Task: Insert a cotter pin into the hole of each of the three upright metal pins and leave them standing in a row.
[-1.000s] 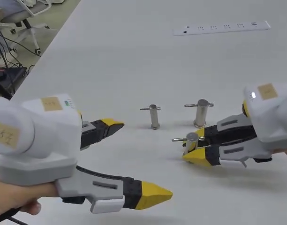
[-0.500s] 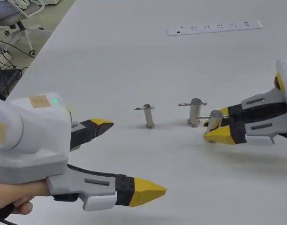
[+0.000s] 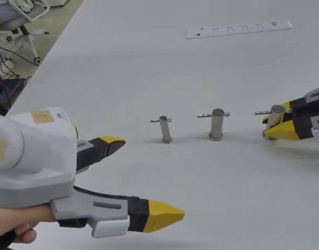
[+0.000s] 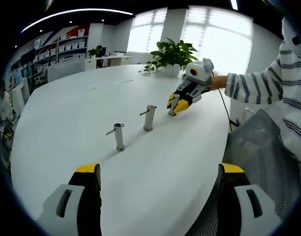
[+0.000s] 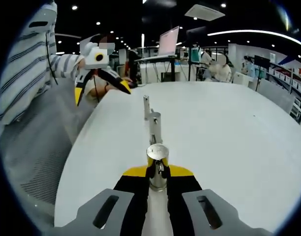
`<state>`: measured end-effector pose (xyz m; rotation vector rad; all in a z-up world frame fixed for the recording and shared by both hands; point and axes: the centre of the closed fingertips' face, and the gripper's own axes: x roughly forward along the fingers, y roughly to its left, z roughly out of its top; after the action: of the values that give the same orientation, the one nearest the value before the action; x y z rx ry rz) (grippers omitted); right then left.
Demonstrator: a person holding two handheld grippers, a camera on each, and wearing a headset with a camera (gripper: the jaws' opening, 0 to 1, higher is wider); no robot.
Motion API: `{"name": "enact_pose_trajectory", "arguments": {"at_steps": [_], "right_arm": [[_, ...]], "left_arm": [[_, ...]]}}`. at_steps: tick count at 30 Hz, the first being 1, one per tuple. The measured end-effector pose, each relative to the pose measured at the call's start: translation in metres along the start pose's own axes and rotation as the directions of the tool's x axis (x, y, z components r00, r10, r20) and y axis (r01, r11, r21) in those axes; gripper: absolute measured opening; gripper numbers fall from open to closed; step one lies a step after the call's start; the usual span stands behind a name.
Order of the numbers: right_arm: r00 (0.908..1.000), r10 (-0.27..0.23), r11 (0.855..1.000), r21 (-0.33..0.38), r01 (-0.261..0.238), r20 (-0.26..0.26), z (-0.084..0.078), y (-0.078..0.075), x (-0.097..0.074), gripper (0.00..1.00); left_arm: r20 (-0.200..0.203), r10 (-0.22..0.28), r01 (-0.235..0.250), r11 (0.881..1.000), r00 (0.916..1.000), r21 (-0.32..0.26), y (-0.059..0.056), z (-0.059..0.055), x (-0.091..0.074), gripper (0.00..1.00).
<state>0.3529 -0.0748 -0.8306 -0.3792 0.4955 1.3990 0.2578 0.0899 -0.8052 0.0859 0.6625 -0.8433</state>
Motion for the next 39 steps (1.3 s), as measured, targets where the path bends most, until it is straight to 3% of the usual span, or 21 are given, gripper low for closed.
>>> {"name": "enact_pose_trajectory", "arguments": {"at_steps": [18, 26, 34, 39], "right_arm": [[0.9995, 0.032, 0.999, 0.014, -0.032, 0.001, -0.013, -0.007, 0.006, 0.13], [0.9988, 0.038, 0.998, 0.047, -0.04, 0.031, -0.01, -0.005, 0.006, 0.13], [0.9986, 0.029, 0.999, 0.027, -0.03, 0.045, -0.007, -0.003, 0.009, 0.15], [0.9976, 0.021, 0.993, 0.111, -0.028, 0.066, -0.005, -0.003, 0.009, 0.16]], "left_arm": [[-0.039, 0.024, -0.024, 1.0, 0.9989, -0.009, 0.003, -0.007, -0.003, 0.99], [-0.059, 0.022, -0.023, 1.0, 0.9981, -0.017, 0.002, -0.012, -0.006, 0.99], [-0.057, 0.023, -0.024, 1.0, 0.9981, -0.016, 0.001, -0.011, -0.007, 0.99], [-0.064, 0.024, -0.025, 1.0, 0.9977, -0.011, 0.001, -0.012, -0.007, 0.99]]}}
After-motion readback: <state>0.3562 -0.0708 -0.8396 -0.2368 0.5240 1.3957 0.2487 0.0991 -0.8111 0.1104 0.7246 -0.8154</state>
